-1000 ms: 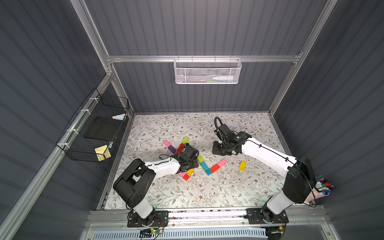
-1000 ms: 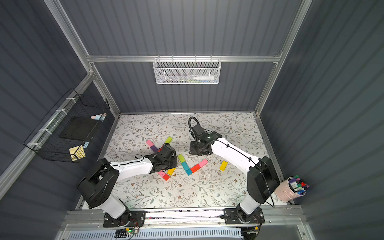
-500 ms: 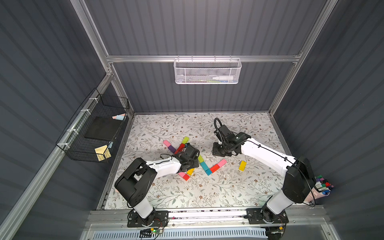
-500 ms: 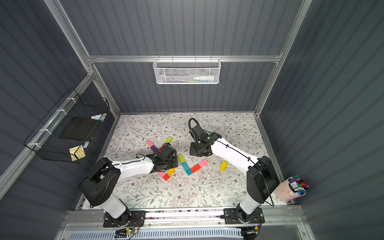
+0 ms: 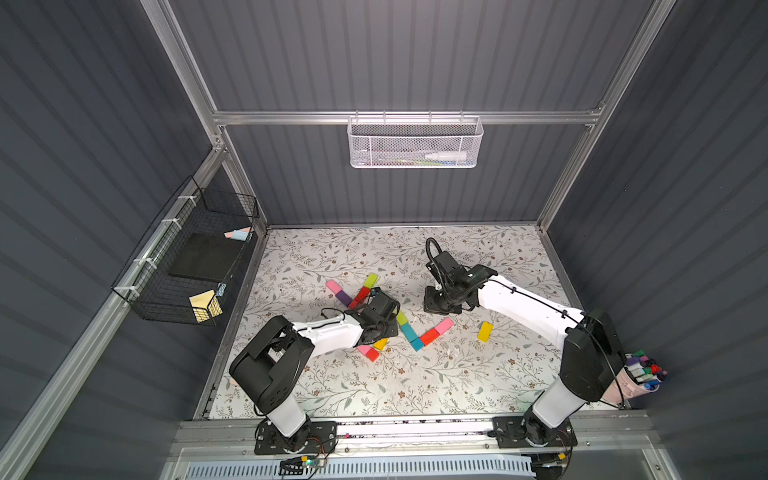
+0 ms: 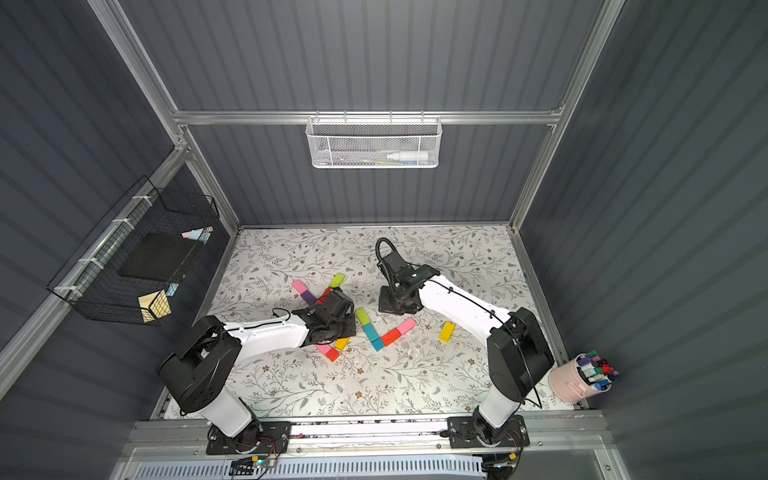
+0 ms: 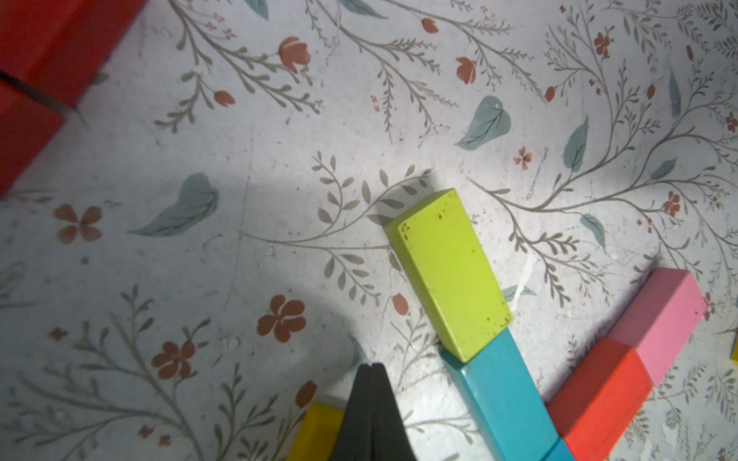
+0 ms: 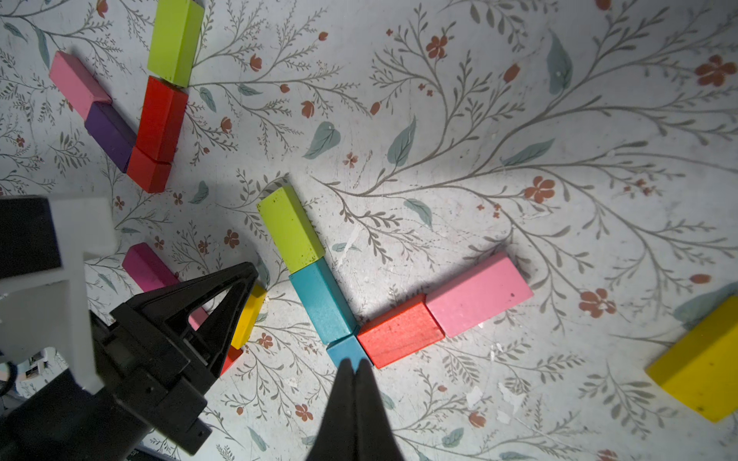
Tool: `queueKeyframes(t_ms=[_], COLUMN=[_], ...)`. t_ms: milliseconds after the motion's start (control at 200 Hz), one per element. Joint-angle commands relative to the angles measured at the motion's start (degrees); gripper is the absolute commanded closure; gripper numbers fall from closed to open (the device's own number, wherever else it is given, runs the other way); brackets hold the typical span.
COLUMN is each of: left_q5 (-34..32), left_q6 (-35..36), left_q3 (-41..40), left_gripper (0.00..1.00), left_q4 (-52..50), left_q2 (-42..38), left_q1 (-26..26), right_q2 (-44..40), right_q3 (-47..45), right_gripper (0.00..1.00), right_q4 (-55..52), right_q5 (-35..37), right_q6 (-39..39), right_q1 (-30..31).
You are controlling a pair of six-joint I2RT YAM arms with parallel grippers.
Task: Assemble the letter v with building blocks
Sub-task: Assemble the building block at the center of the board.
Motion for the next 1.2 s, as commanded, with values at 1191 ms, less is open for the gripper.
queueKeyframes(t_ms=[1191], left_q5=[0.2], left_q6=[1.5], left_q3=[0.0], left_gripper=[1.0], left_q4=[-0.5], left_q2=[-0.1], left_q1=[-2.5], right_q2=[1.5], right_q3=[-0.1], right_gripper=[1.0], right_q4=[-0.6], right_q5=[-0.6], right_q6=[0.2], right_q1=[-0.2])
